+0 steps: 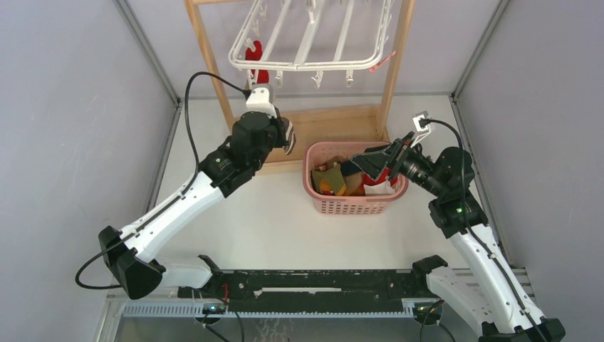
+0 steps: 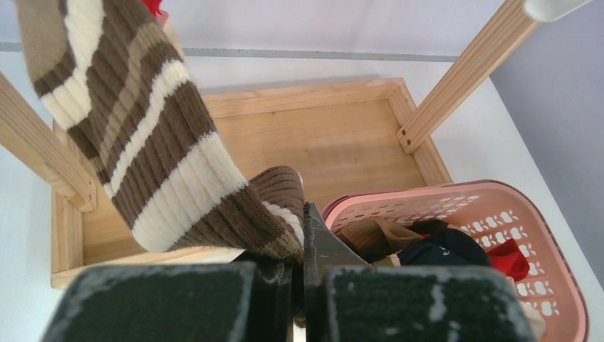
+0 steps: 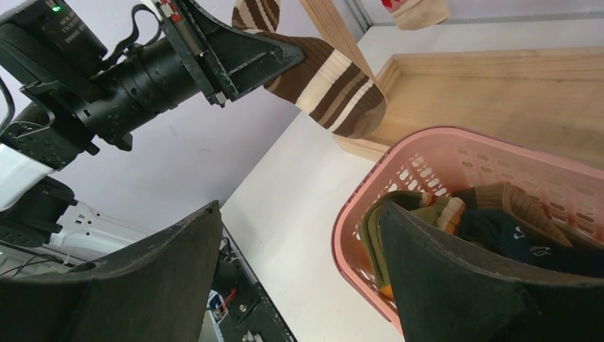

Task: Remove the socks clipped to the hanger
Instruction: Remove the sock from the hanger.

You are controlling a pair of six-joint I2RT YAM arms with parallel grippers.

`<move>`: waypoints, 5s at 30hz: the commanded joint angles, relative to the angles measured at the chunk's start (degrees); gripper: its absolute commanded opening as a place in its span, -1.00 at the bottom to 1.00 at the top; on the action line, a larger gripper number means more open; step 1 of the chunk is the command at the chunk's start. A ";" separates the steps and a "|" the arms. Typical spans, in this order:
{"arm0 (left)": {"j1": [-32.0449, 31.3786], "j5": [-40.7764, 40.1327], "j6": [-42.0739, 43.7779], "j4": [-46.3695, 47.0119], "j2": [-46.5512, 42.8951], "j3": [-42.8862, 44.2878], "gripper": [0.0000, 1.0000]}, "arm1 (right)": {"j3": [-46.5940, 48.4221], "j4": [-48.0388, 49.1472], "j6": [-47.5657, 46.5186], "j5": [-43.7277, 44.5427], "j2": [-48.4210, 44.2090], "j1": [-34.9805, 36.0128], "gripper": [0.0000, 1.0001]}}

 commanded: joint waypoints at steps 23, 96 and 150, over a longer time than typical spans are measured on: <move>-4.45 6.53 3.45 -5.07 13.64 21.16 -1.00 | -0.17 -3.09 -2.92 0.29 -2.31 -2.16 0.80; -4.17 33.63 -3.99 -7.82 5.55 18.84 -1.00 | 4.66 17.02 -14.58 5.37 19.75 14.37 0.63; 0.28 30.69 -3.19 -11.96 -17.99 -4.48 0.82 | 5.53 3.97 -11.02 4.89 19.32 11.84 -1.00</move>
